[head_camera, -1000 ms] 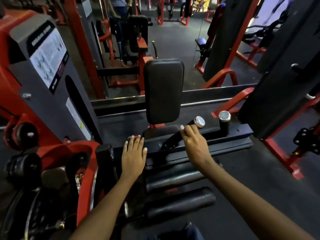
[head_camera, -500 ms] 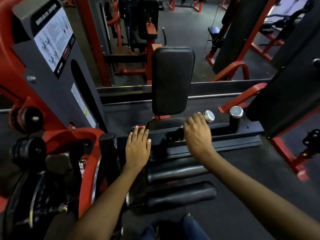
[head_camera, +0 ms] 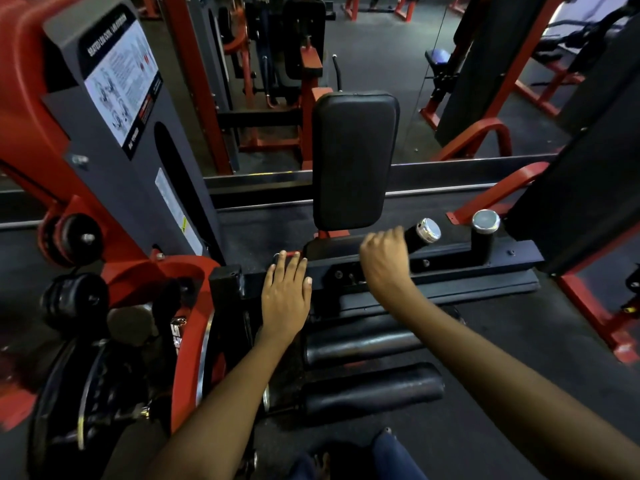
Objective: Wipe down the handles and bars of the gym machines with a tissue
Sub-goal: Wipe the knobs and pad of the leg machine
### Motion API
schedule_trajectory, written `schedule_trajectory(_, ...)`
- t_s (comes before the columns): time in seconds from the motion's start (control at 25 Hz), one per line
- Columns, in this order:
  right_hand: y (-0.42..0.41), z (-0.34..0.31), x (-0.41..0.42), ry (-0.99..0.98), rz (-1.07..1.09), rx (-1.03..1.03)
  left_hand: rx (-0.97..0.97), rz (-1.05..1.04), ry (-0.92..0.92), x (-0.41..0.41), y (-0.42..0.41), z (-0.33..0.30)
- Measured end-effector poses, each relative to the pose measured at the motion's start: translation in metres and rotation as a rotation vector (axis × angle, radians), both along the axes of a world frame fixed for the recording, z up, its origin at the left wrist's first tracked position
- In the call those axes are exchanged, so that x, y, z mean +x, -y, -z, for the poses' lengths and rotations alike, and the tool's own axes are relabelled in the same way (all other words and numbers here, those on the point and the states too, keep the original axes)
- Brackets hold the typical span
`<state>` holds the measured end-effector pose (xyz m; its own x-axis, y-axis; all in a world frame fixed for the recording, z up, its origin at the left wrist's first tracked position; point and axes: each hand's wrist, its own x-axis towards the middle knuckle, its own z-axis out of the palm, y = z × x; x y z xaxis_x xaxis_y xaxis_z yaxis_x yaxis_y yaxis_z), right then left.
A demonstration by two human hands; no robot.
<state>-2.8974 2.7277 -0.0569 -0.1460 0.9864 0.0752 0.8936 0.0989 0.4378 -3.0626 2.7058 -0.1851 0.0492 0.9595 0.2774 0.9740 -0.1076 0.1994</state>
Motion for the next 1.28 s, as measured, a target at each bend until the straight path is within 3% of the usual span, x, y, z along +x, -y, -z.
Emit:
schedule_trajectory(0.08, 0.0, 0.014, -0.015, -0.045, -0.143, -0.266, 0.0, 0.005, -0.01, -0.002, 0.0, 0.001)
schedule_trajectory(0.16, -0.003, 0.005, -0.011, -0.049, -0.27, -0.34, -0.004, 0.007, -0.014, -0.002, 0.001, 0.0)
schedule_trajectory(0.24, -0.001, -0.018, 0.01, -0.084, -0.24, -0.255, -0.001, 0.009, -0.007, -0.002, 0.001, 0.0)
schedule_trajectory(0.32, 0.003, -0.034, 0.038, -0.138, -0.196, -0.029, 0.004, 0.007, 0.014, -0.001, -0.001, 0.0)
schedule_trajectory(0.44, 0.016, -0.011, 0.05, -0.137, -0.276, 0.284, 0.002, 0.009, 0.021, -0.001, -0.001, 0.0)
schedule_trajectory(0.64, 0.01, 0.058, 0.011, -0.079, -0.563, -0.016, 0.008, 0.016, 0.009, -0.002, -0.001, 0.0)
schedule_trajectory(0.76, 0.007, 0.039, 0.041, -0.255, -0.769, 0.079, 0.016, 0.022, 0.016, -0.003, 0.0, 0.001)
schedule_trajectory(0.92, 0.017, 0.014, 0.091, -0.443, -0.626, 0.456, 0.018, 0.005, 0.046, -0.001, -0.002, 0.0)
schedule_trajectory(1.0, 0.021, 0.045, 0.069, -0.473, -0.573, 0.416, 0.009, 0.007, 0.036, 0.0, -0.002, 0.001)
schedule_trajectory(1.16, 0.015, 0.09, 0.027, -0.392, -0.721, 0.109, -0.012, 0.007, 0.012, -0.003, -0.001, 0.001)
schedule_trajectory(1.28, 0.032, 0.08, 0.067, -0.534, -0.76, 0.211, -0.009, 0.004, 0.018, -0.002, -0.002, 0.0)
